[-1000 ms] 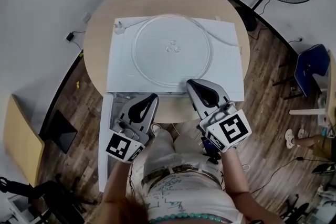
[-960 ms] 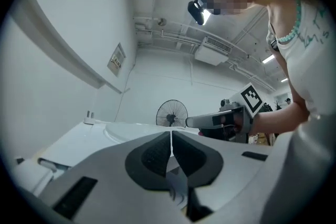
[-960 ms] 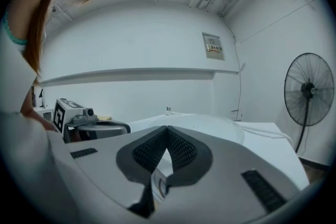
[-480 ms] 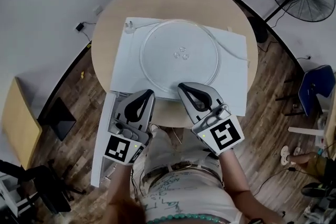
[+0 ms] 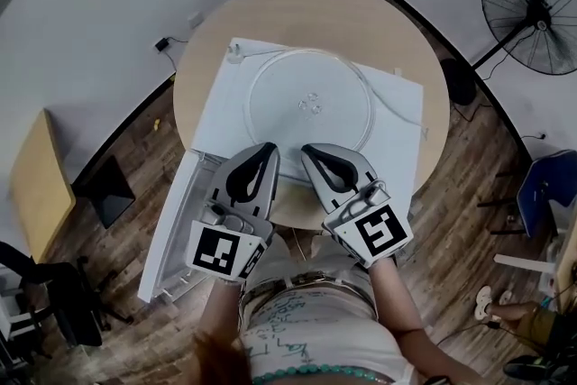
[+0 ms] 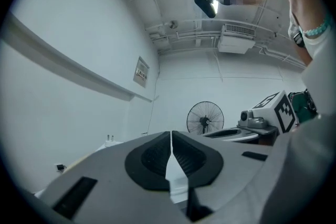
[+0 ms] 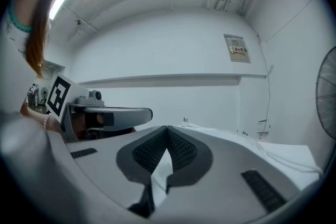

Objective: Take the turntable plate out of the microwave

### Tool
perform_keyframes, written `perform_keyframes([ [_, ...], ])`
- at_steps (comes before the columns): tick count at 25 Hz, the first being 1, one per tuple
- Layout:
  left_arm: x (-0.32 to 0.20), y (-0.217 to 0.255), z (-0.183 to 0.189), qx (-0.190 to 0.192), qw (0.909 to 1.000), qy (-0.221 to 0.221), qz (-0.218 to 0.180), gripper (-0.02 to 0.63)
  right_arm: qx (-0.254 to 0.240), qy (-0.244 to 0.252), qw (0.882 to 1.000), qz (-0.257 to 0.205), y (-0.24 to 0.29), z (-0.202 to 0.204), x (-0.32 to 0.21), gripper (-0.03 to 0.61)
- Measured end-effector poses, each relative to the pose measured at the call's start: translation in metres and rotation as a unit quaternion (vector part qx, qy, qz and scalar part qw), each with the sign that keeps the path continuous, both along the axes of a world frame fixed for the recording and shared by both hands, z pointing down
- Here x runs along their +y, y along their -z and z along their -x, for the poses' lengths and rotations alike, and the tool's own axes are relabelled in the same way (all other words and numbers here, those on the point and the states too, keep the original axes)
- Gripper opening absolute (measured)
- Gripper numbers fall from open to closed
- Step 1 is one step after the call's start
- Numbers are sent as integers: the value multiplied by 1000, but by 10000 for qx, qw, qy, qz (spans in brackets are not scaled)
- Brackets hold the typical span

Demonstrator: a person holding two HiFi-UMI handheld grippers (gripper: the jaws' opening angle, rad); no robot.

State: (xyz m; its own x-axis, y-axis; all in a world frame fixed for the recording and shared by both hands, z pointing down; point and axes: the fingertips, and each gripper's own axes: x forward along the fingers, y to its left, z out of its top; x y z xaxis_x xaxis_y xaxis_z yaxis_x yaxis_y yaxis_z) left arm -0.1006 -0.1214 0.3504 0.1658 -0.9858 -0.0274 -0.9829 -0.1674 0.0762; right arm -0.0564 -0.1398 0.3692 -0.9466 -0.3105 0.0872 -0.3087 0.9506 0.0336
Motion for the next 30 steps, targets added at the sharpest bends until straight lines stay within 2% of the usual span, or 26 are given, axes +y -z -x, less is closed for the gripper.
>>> perform_keyframes([
  [12, -4, 1, -13, -282, 9995, 22, 164, 18, 46, -101, 9997, 205, -7, -6, 1, -9],
  [30, -10, -6, -7, -144, 9993, -224, 253, 20, 240, -321, 9987, 302, -8, -2, 2, -9],
])
